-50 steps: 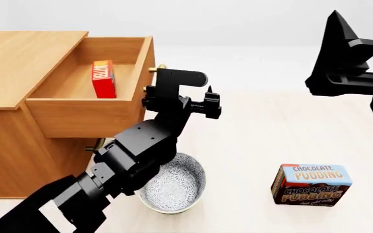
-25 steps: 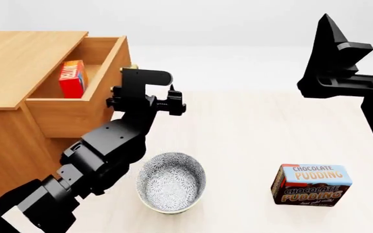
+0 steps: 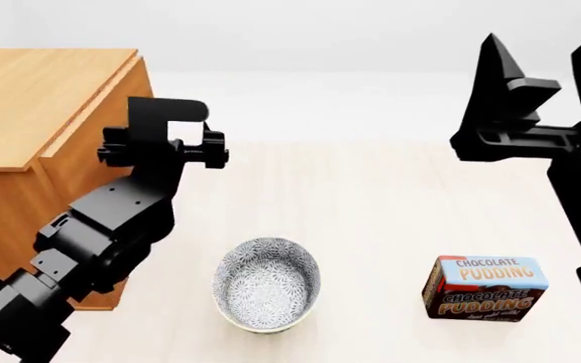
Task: Put the butter at the back in the top drawer of the cabinet and close it.
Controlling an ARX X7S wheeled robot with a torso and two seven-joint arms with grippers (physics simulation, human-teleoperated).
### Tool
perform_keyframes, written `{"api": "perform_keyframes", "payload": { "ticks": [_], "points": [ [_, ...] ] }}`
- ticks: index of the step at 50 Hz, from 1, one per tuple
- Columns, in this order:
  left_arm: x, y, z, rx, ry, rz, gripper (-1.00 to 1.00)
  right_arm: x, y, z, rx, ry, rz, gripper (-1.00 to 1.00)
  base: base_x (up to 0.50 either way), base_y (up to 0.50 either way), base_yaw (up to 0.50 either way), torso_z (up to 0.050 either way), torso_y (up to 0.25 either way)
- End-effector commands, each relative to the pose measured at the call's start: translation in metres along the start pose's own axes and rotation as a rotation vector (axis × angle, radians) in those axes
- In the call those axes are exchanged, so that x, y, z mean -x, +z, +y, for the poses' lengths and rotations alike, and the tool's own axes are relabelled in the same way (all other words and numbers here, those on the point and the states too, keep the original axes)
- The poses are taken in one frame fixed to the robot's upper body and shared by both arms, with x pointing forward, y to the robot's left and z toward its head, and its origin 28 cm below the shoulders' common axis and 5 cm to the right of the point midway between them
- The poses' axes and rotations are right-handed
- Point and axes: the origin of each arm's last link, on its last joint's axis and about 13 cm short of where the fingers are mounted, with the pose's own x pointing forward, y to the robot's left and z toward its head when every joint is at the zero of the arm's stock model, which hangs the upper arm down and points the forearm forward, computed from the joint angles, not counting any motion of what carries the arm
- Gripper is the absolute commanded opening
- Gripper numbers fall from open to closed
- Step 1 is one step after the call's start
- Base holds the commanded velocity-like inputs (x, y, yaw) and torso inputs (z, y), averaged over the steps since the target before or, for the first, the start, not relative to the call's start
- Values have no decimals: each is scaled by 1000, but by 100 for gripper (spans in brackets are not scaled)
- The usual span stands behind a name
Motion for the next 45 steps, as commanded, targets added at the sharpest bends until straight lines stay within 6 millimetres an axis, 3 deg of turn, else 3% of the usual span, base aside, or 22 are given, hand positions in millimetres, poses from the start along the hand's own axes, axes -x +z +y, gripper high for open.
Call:
{"api": "perform_keyframes", "payload": {
  "ticks": [1, 10, 27, 32, 45],
  "points": [
    [-3, 6, 24, -11, 71, -21, 100, 1, -2, 1, 0, 3, 8, 100, 0, 0, 0, 0, 0],
    [-3, 4, 38, 27, 105, -13, 100, 0, -2, 3, 5, 6, 10, 100, 0, 0, 0, 0, 0],
    [13, 4, 41, 32, 75, -24, 100, 2, -6, 5, 7, 7, 16, 100, 0, 0, 0, 0, 0],
    [29, 11, 35, 14, 20, -66, 100, 1, -5, 7, 7, 12, 14, 100, 0, 0, 0, 0, 0],
    [102, 43, 25, -26, -126, -236, 100, 2, -9, 6, 7, 15, 18, 100, 0, 0, 0, 0, 0]
  ]
}}
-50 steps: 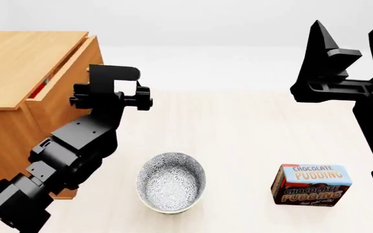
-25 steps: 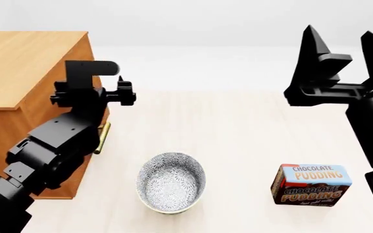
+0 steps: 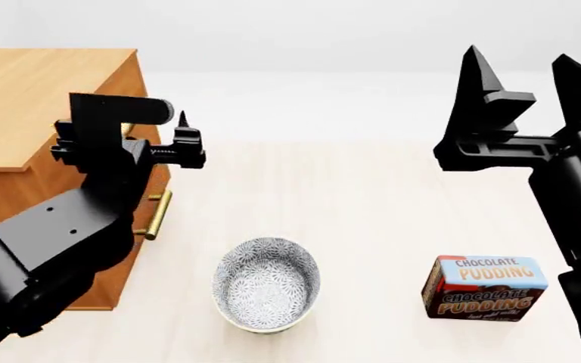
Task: Put the butter at the back in the top drawer of the cabinet and close it.
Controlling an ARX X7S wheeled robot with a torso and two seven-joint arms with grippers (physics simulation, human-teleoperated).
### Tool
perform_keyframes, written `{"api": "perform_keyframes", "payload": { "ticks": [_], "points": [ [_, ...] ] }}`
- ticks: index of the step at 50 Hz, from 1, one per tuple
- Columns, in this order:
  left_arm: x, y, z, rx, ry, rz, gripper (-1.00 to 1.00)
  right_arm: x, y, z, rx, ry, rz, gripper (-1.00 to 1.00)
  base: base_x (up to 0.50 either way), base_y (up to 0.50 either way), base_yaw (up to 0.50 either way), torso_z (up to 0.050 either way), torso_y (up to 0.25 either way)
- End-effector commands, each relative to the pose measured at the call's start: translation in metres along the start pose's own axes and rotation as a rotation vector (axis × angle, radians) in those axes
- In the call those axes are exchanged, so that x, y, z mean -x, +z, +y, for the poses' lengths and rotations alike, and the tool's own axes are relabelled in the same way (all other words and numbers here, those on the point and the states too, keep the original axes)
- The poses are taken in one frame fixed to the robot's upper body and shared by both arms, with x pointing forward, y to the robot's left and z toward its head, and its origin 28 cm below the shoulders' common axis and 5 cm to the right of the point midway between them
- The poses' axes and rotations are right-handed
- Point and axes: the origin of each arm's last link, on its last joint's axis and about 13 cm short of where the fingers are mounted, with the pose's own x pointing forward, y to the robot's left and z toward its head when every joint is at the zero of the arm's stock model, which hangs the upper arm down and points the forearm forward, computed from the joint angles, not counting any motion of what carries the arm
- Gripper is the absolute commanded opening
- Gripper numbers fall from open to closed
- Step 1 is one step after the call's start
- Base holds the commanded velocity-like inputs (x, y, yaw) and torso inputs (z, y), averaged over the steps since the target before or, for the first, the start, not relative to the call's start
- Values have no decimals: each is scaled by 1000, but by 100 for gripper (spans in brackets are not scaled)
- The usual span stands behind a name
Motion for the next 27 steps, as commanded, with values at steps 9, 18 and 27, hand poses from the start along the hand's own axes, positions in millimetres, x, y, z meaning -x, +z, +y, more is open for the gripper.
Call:
{"api": "perform_keyframes", "payload": {
  "ticks": [9, 18, 27],
  "points": [
    [85, 37, -8, -45, -142, -170, 100, 7, -5, 1, 1, 2, 6, 100, 0, 0, 0, 0, 0],
    [124, 45, -6, -46, -182, -223, 100, 21, -5, 5, 13, -1, 5, 100, 0, 0, 0, 0, 0],
    [157, 46, 4, -42, -169, -284, 100, 40, -10, 9, 23, -9, 7, 100, 0, 0, 0, 0, 0]
  ]
}}
